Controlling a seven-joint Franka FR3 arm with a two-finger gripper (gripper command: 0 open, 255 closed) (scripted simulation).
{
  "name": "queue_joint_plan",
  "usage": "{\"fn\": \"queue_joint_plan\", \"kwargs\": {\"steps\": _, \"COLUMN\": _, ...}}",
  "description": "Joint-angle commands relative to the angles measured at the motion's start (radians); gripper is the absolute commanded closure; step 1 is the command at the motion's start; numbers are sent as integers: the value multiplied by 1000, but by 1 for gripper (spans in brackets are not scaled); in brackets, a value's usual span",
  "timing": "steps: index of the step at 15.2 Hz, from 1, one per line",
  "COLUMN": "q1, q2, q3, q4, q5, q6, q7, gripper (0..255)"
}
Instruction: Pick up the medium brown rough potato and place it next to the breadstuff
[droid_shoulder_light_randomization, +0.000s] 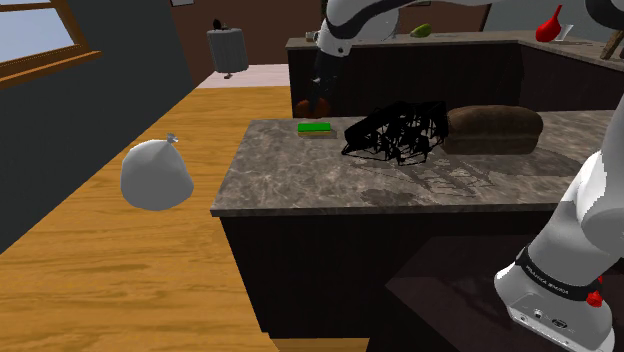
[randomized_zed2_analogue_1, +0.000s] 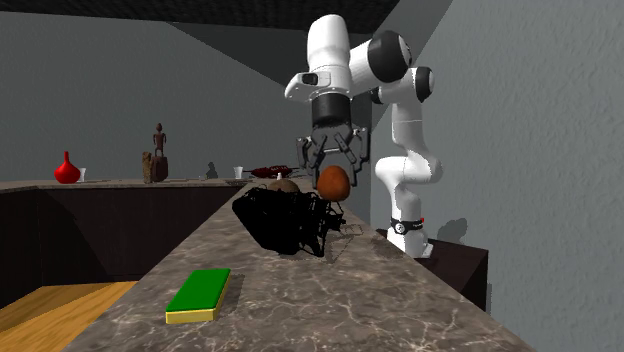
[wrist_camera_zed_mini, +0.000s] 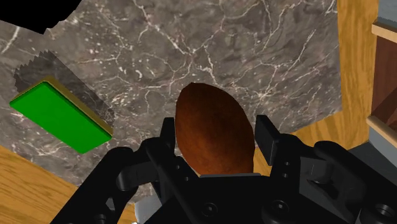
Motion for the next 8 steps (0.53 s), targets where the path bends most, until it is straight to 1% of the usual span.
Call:
{"fn": "queue_joint_plan", "kwargs": {"steps": 1, "q1": 0, "q2": -6, "q3": 0, "q4": 20, "q5": -3, "q6": -25, "q7": 7, "gripper": 255}}
{"fn": "queue_joint_plan", "kwargs": {"steps": 8, "q1": -1, "q2": -15, "q3": -2, "q4": 101, "q5": -13, "q6": -115, "q7": 24, "gripper": 255}}
